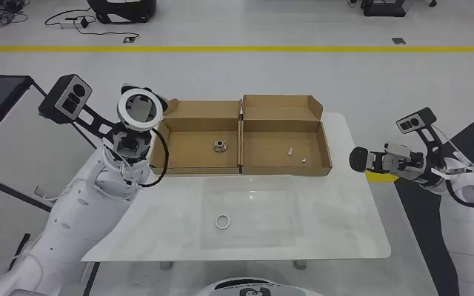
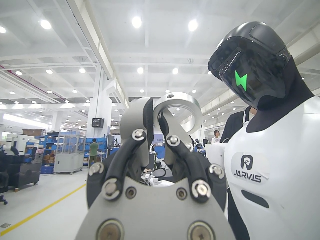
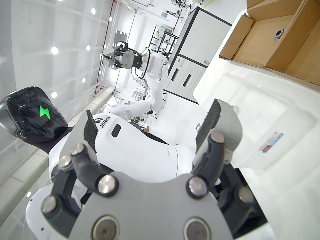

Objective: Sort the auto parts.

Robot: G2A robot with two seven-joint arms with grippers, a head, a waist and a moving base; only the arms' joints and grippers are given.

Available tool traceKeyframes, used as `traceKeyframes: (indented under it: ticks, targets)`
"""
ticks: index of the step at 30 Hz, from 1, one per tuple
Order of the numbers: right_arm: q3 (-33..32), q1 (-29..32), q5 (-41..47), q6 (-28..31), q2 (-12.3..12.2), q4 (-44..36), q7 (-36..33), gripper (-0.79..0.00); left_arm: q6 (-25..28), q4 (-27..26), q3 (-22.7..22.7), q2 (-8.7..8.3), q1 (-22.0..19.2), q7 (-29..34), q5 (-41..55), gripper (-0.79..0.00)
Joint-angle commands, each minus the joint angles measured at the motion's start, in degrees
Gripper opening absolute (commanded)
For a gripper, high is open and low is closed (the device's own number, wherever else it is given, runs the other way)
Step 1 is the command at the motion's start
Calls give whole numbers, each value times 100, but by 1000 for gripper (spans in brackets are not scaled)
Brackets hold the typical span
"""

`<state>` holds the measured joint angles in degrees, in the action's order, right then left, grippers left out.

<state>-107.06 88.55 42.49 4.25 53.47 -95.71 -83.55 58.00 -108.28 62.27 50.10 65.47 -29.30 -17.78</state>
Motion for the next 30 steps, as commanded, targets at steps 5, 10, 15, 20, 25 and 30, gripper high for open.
traceKeyframes:
  ticks: [5,10,15,20,25,30]
  targets:
    - [0,0,0,0,0,0,0,0,0,281,77,-66,10,464,-481,-785]
    - [0,0,0,0,0,0,0,0,0,253,58,-88,62,410,-571,-785]
    - [0,0,0,0,0,0,0,0,0,173,24,-106,85,263,-443,-785]
    - [0,0,0,0,0,0,0,0,0,23,43,-130,134,24,-98,-785]
    - [0,0,0,0,0,0,0,0,0,-85,110,-157,185,-39,46,-785]
    - [0,0,0,0,0,0,0,0,0,-109,139,-179,239,17,69,-785]
